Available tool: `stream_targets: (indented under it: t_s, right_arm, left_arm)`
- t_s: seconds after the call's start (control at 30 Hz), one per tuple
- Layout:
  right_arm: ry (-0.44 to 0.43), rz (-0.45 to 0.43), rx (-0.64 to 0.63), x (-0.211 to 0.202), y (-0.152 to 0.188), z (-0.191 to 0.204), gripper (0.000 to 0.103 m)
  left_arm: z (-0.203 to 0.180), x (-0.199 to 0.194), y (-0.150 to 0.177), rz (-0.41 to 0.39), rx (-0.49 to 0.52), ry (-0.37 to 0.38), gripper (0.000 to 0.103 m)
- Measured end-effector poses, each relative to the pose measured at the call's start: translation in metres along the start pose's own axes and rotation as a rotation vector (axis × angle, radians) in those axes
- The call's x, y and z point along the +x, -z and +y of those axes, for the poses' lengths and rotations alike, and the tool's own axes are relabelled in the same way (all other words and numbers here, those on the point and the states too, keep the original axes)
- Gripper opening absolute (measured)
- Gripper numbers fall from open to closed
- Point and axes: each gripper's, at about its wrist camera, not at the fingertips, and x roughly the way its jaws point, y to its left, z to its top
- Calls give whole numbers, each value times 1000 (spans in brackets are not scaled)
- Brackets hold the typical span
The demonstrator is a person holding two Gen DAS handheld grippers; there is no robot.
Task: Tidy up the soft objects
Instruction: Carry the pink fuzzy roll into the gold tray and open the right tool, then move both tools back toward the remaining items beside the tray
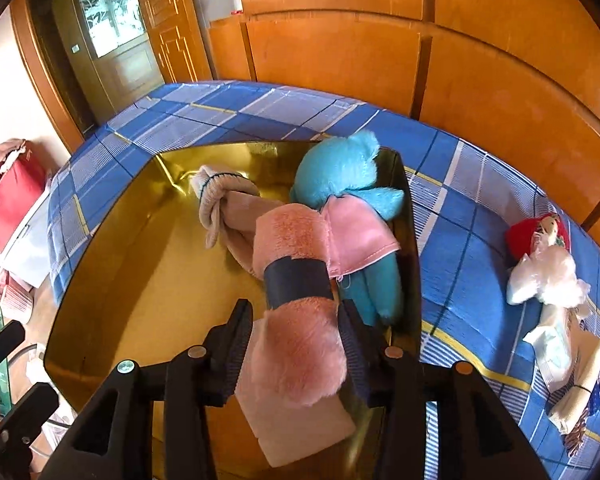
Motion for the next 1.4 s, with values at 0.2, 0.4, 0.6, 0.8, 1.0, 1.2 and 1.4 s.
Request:
stream_targets:
  t_s: [0.2,0.4,0.6,0.8,1.0,1.2,1.4]
  right_arm:
    - [7,-55,1,-22,10,1,44]
    - [10,-103,5,-46,21,-7,44]
    - [14,-148,41,-68,30,-25,44]
    - [37,-172,64,-86,42,-47,44]
    - [76,-191,105,-104,55,-77,44]
    - [147,-204,151,-122,68,-118,44]
    - [254,-225,229,-142,84,-177,44]
  left_arm:
    - [-6,-5,0,-10,18,3,79]
    - [-15,-7,0,-13,41,9,79]
    - [-27,-10,0,-17,75,12,79]
    - [-38,-12,-1,-18,105,19,79]
    - [-50,-13,0,-17,138,30,79]
    - [-66,-13,-1,-13,182,43,80]
    - [-86,-12,-4,-13,222,62,82]
